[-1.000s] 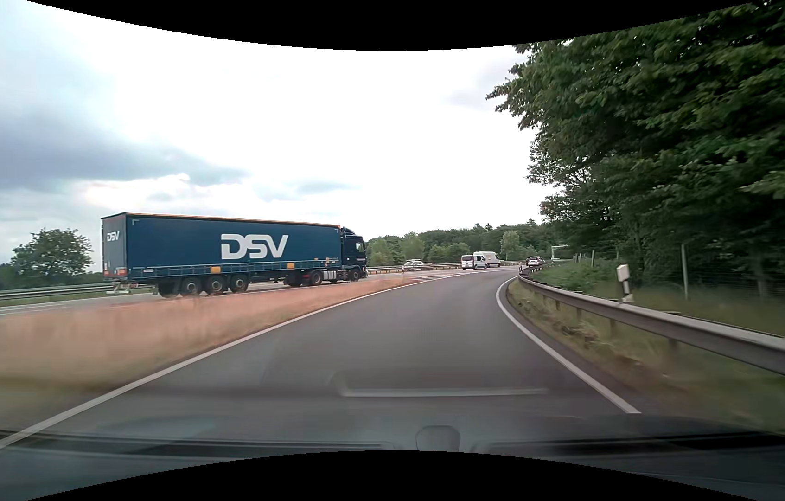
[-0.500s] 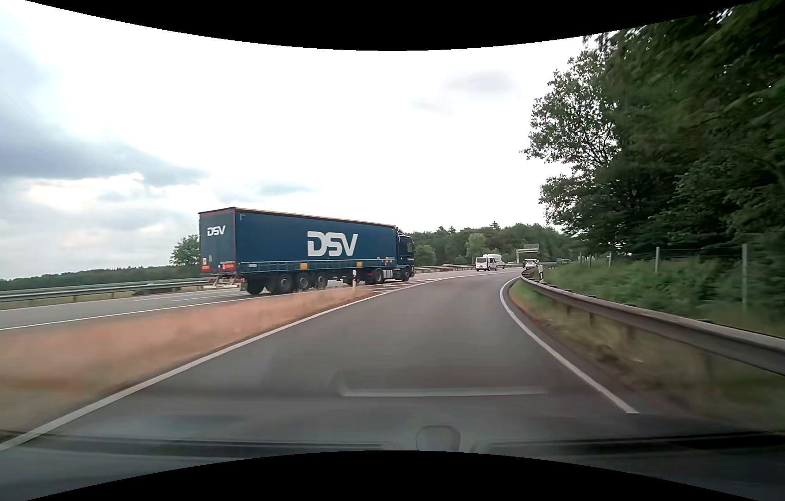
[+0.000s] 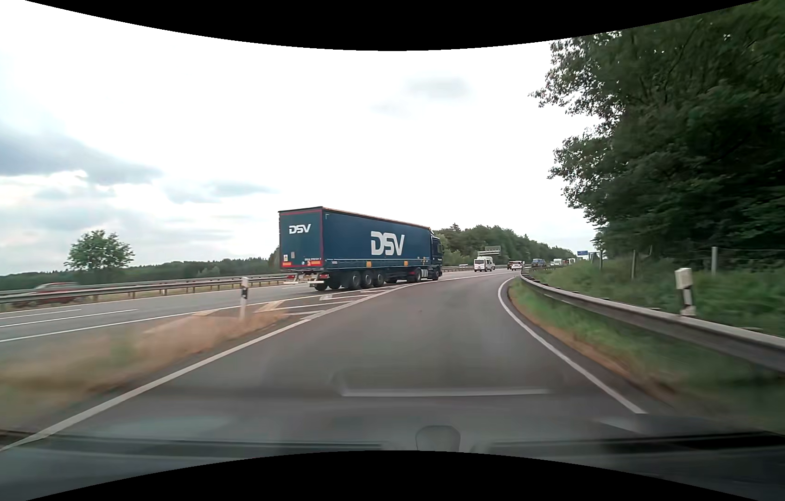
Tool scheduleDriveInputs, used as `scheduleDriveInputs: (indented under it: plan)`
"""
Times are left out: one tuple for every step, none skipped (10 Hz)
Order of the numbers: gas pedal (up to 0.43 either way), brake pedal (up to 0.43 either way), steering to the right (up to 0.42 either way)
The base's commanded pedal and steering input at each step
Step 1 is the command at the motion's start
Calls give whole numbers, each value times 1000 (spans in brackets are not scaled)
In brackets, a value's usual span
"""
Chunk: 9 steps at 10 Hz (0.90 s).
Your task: Follow the waypoints while adhering to traffic rules and regulations
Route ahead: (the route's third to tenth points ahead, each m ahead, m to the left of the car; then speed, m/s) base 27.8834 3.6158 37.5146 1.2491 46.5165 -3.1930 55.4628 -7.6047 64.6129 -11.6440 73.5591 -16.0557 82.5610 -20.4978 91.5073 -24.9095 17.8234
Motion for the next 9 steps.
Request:
scheduleDriveInputs:
  plan:
    - [228,0,60]
    - [228,0,60]
    - [228,0,60]
    - [240,0,59]
    - [240,0,58]
    - [240,0,57]
    - [240,0,58]
    - [240,0,58]
    - [248,0,56]
